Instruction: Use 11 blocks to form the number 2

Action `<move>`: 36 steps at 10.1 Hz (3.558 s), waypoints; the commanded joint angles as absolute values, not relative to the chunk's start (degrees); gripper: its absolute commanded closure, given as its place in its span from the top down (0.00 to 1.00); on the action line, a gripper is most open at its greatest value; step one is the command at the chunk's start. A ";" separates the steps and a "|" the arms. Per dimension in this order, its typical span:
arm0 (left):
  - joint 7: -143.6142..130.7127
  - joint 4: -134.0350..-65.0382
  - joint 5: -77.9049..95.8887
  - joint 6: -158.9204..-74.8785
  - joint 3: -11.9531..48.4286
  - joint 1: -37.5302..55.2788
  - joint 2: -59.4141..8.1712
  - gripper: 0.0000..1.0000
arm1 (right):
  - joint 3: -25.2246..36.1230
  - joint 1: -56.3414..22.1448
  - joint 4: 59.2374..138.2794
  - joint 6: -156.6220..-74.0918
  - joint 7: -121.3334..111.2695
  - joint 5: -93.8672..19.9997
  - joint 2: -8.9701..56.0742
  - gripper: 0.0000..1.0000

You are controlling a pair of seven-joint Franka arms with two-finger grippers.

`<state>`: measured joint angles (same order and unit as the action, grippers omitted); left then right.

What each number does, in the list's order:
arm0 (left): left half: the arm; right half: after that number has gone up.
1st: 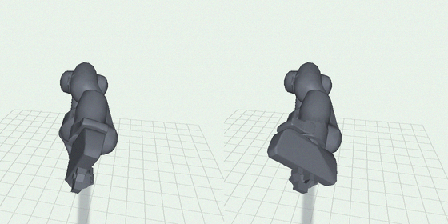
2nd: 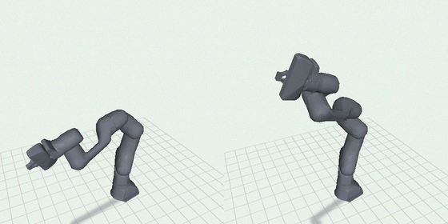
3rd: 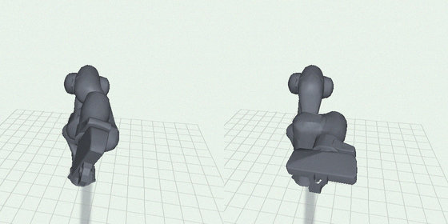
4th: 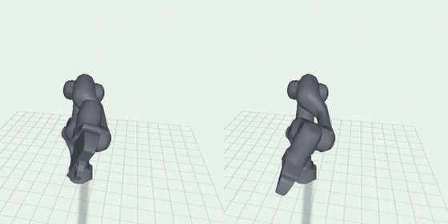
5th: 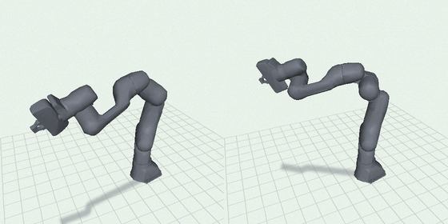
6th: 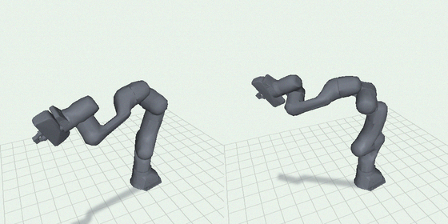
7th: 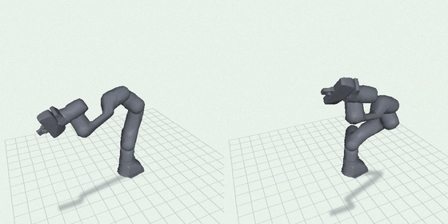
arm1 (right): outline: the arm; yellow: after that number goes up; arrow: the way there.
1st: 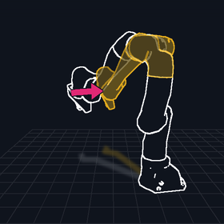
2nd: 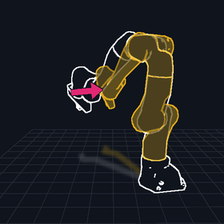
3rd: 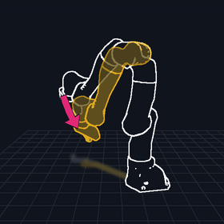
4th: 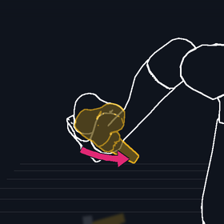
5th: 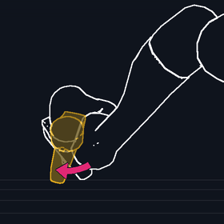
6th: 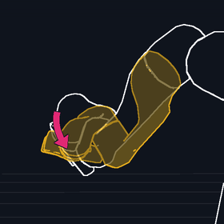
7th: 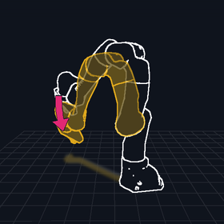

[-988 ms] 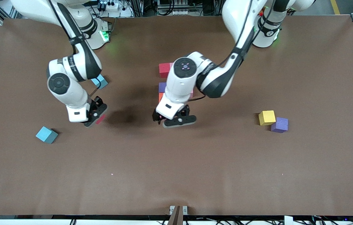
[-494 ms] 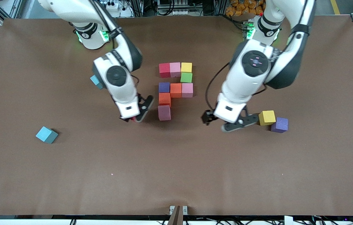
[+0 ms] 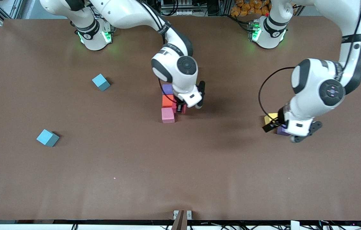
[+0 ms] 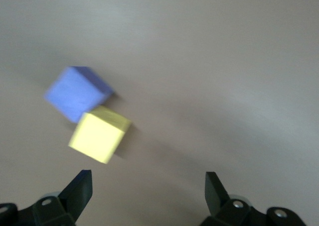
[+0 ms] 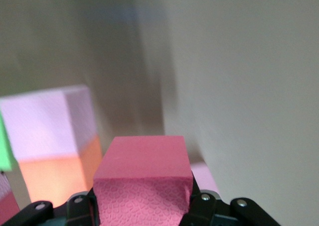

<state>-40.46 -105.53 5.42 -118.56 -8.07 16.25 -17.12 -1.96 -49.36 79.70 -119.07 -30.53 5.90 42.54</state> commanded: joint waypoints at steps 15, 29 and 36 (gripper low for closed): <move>-81.65 -100.02 7.73 -117.60 -14.50 13.28 -25.22 1.00 | -2.46 -44.03 71.37 -120.23 -42.80 6.15 51.50 0.32; -93.60 -99.05 7.03 -119.00 -14.15 14.23 -30.76 1.00 | -2.37 -44.74 71.72 -120.41 -41.31 3.78 52.12 0.32; -85.01 -105.02 6.94 -124.62 -14.15 14.86 -30.41 1.00 | -2.20 -44.12 71.81 -120.32 -38.85 3.87 52.03 0.33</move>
<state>-88.17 -102.36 6.46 -122.85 -13.86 14.94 -31.80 -1.98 -44.51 73.20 -121.08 -39.29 4.71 51.33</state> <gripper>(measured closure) 0.000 0.383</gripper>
